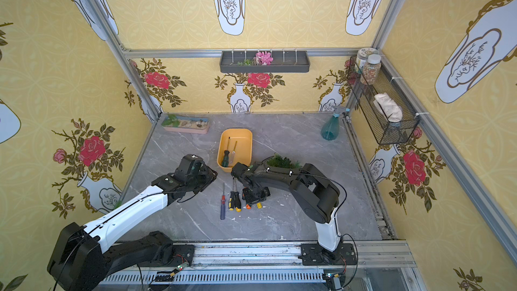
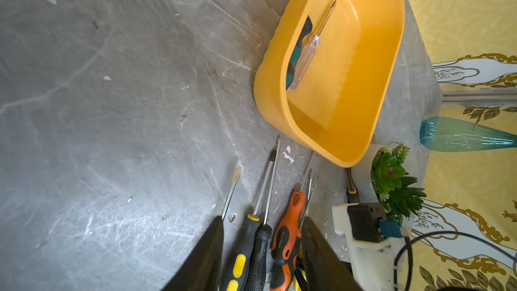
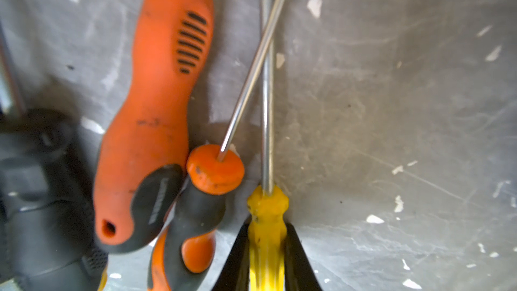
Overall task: Put the screwdriver on the desktop into the storage box
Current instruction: Pick up the screwdriver from the center of the board.
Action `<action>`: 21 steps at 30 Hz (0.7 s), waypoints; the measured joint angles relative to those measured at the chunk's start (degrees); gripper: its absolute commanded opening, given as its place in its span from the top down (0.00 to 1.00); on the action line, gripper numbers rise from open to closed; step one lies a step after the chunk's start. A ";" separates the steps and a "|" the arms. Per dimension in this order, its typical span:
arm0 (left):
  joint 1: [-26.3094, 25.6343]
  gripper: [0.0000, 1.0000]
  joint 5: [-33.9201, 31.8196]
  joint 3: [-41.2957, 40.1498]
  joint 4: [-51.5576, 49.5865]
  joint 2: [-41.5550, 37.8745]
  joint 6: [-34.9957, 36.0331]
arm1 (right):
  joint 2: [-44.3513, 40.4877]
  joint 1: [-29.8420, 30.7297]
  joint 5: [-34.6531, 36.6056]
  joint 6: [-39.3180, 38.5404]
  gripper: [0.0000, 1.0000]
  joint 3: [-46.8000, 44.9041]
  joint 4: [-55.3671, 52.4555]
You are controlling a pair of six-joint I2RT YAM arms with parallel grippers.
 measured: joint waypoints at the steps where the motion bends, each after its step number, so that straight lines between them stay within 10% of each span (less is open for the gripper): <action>1: 0.02 0.53 0.00 0.00 0.00 0.02 0.02 | -0.15 -0.22 0.33 0.02 0.84 -0.13 -0.07; 21: 0.52 0.53 0.00 -1.29 0.98 0.35 0.00 | -5.66 -2.56 8.04 5.44 0.91 9.29 -6.64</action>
